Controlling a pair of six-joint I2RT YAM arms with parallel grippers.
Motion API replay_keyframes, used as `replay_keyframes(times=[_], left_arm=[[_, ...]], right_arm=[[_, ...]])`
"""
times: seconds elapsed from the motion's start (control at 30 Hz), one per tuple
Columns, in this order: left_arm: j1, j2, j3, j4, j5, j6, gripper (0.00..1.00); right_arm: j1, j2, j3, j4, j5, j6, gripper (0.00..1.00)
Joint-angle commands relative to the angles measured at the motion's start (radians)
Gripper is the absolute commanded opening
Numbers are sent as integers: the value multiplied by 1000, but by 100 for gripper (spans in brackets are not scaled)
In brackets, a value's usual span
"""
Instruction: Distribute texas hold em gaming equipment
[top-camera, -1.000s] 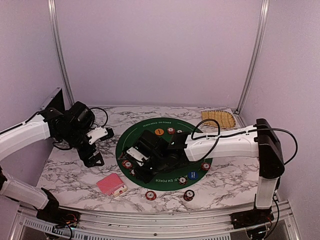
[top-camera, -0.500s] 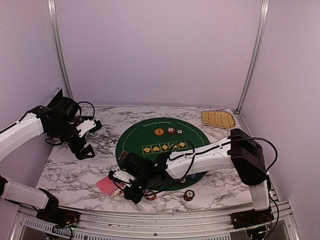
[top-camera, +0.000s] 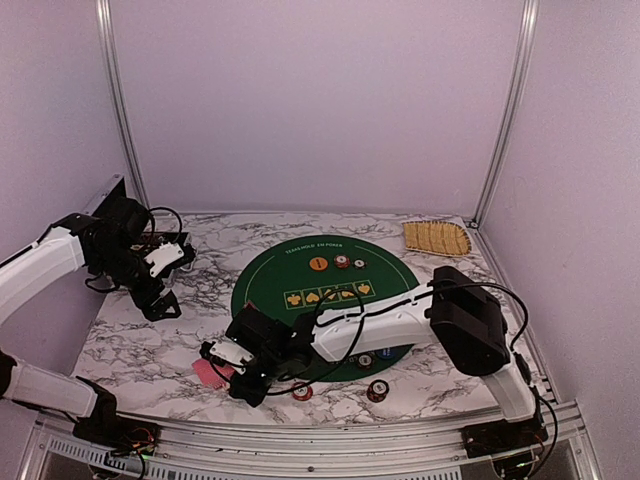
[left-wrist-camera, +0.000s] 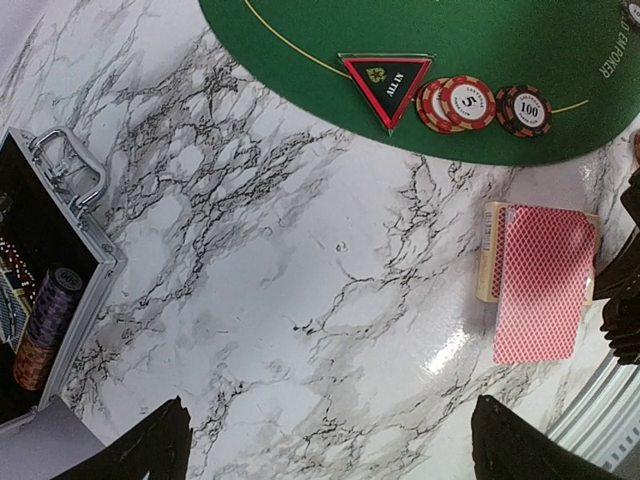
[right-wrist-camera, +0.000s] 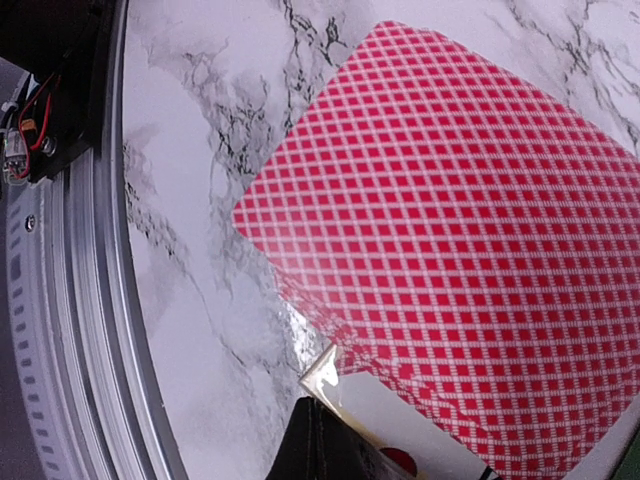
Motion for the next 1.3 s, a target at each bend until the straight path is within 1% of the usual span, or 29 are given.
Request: replay_keyframes(times=[0.0,0.33,0.53,0.67,0.77,0.87,1.03,1.27], left_arm=[[10,-27,9,-39,9,19,99],[20,-25,-10,-41,31,26,99],[18,7,-3,-38,103,17,99],[11,55,9,-37,156,-5,99],[-14,85,8,-27,172,-27,99],[-59,92,-19,5,154,-46,99],[-139,95,-92,75,88,-55,99],[-169,127,-158,128,45,-33,99]], right_arm=[[-23,50,70,10,27,-14,0],[-78,100,145,-14,29,-46,0],[-89,124,198,-9,26,-38,0],[-89,125,202,22,21,-17,0],[-89,116,196,41,18,5,0],[-91,60,128,73,23,27,0],[-114,-111,-86,192,32,86,4],[-120,-236,-226,205,76,113,6]])
